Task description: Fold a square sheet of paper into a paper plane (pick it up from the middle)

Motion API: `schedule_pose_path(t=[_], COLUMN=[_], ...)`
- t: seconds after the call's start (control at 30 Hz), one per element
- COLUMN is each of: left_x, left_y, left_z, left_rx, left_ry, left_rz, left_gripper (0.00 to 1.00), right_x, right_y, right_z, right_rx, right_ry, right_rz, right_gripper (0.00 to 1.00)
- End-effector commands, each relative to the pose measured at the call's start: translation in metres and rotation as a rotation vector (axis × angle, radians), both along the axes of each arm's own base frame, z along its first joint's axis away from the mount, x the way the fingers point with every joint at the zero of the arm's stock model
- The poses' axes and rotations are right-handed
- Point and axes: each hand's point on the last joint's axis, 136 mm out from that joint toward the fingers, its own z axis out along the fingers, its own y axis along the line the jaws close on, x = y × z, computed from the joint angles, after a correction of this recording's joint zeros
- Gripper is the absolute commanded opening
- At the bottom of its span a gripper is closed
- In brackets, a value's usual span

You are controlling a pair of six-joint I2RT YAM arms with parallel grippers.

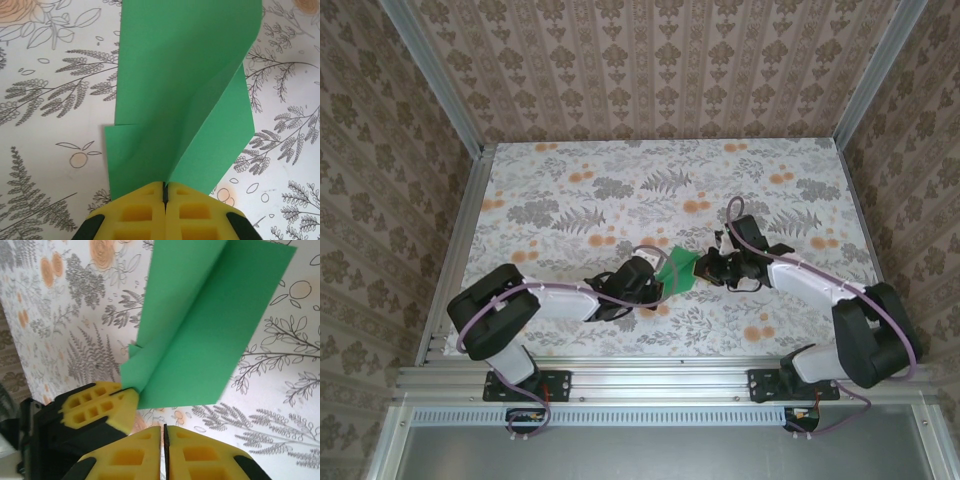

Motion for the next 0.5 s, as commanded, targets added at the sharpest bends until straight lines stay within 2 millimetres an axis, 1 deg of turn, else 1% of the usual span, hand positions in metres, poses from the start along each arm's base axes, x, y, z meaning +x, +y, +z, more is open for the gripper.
schedule_pose_path(t=[0.0, 0.13, 0.27, 0.47], left_x=[0.003, 0.006, 0.007, 0.013], left_y=[0.003, 0.006, 0.008, 0.011], left_z=[0.008, 0.007, 0.004, 0.005], left_rx=[-0.083, -0.097, -0.113, -0.155], left_ry=[0.046, 0.082, 0.117, 0.164], left_rz=[0.049, 0.059, 0.072, 0.1], left_gripper=[0.0, 0.0, 0.0, 0.0], right_x=[0.0, 0.005, 0.011, 0.022], right_y=[0.012, 0.024, 0.035, 0.047], right_z=[-0.011, -0.02, -0.023, -0.035], right_rx=[0.021, 0.026, 0.036, 0.039], right_ry=[0.026, 0.037, 0.035, 0.05], right_rz=[0.036, 0.063, 0.081, 0.094], right_gripper=[0.1, 0.09, 0.09, 0.09])
